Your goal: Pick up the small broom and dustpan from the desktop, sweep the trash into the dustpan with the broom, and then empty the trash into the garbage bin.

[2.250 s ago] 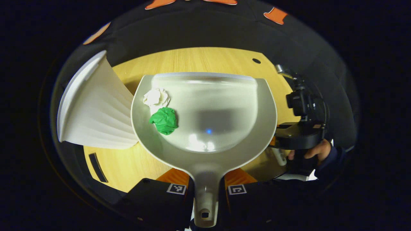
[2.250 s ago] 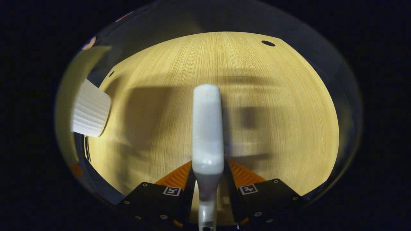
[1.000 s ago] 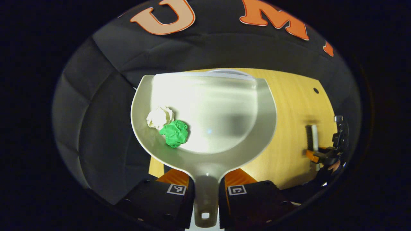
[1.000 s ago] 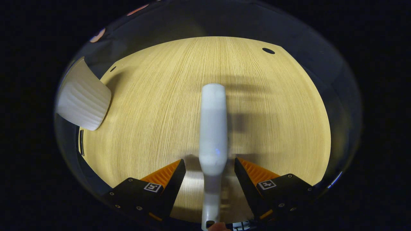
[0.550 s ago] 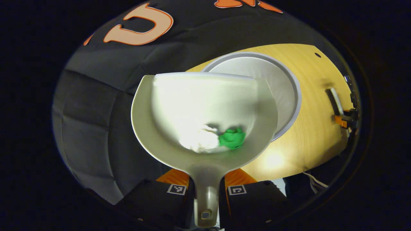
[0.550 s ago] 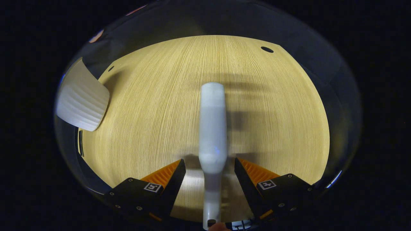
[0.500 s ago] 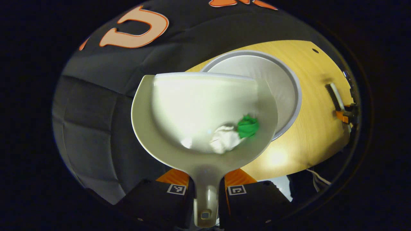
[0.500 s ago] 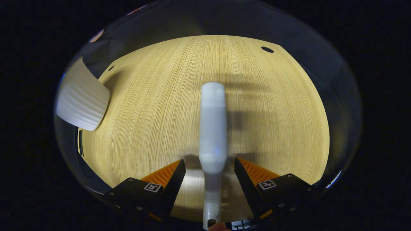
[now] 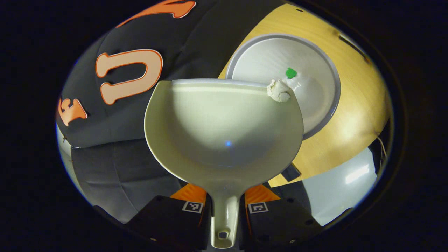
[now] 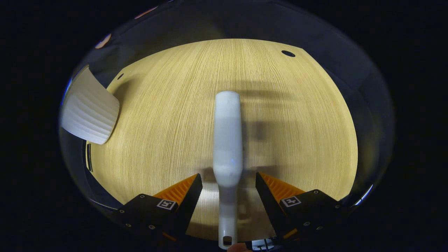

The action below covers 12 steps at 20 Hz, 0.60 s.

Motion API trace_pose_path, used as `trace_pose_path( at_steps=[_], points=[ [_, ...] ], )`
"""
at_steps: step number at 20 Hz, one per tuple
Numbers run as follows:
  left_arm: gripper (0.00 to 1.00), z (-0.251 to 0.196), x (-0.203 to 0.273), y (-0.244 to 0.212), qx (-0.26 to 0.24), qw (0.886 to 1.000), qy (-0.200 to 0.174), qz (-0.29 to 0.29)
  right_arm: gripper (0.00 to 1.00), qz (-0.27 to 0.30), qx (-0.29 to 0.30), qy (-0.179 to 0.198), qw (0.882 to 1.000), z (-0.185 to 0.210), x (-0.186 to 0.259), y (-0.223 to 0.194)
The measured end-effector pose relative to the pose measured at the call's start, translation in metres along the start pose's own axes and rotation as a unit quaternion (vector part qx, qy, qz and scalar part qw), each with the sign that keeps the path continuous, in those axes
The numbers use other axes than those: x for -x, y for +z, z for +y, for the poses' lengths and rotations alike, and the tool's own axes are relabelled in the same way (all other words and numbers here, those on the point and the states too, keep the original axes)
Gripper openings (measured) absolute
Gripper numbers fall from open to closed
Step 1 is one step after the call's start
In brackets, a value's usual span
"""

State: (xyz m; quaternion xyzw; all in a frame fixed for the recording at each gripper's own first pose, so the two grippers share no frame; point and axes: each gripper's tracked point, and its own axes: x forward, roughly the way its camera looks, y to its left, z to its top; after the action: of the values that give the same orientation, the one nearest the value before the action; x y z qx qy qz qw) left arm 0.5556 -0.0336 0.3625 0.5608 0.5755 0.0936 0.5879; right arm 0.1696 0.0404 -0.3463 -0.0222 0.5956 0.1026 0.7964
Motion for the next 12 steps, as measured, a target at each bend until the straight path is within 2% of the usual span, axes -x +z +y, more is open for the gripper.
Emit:
trace_pose_path(
  at_steps=[3, 4, 5, 7, 8, 10, 11, 12],
  points=[
    [0.33, 0.013, 0.003, -0.003, -0.053, 0.996, 0.074, 0.002, 0.93, 0.004, 0.003, -0.002, 1.000, 0.000, 0.001, -0.004],
    [0.35, 0.011, 0.002, -0.003, -0.054, 0.995, 0.081, 0.004, 0.93, 0.003, 0.005, -0.002, 1.000, 0.000, 0.001, -0.003],
    [0.32, 0.007, 0.001, -0.001, -0.036, 0.997, 0.074, -0.001, 0.93, 0.002, 0.007, -0.003, 1.000, 0.001, 0.001, -0.004],
    [0.32, -0.004, 0.007, 0.000, 0.038, 0.999, 0.027, -0.013, 0.93, -0.001, 0.009, -0.001, 1.000, 0.002, 0.003, -0.004],
    [0.32, -0.018, 0.010, 0.006, 0.089, 0.996, -0.007, -0.027, 0.93, -0.002, 0.009, 0.000, 1.000, 0.003, 0.003, -0.004],
    [0.32, -0.045, 0.023, 0.029, 0.182, 0.979, -0.063, -0.062, 0.93, -0.003, 0.008, 0.002, 1.000, 0.002, 0.004, -0.004],
    [0.33, -0.056, 0.027, 0.041, 0.221, 0.968, -0.078, -0.085, 0.93, -0.004, 0.008, 0.001, 1.000, 0.001, 0.005, -0.004],
    [0.33, -0.067, 0.033, 0.061, 0.266, 0.953, -0.089, -0.118, 0.93, -0.006, 0.007, 0.001, 1.000, 0.000, 0.007, -0.003]
  ],
)
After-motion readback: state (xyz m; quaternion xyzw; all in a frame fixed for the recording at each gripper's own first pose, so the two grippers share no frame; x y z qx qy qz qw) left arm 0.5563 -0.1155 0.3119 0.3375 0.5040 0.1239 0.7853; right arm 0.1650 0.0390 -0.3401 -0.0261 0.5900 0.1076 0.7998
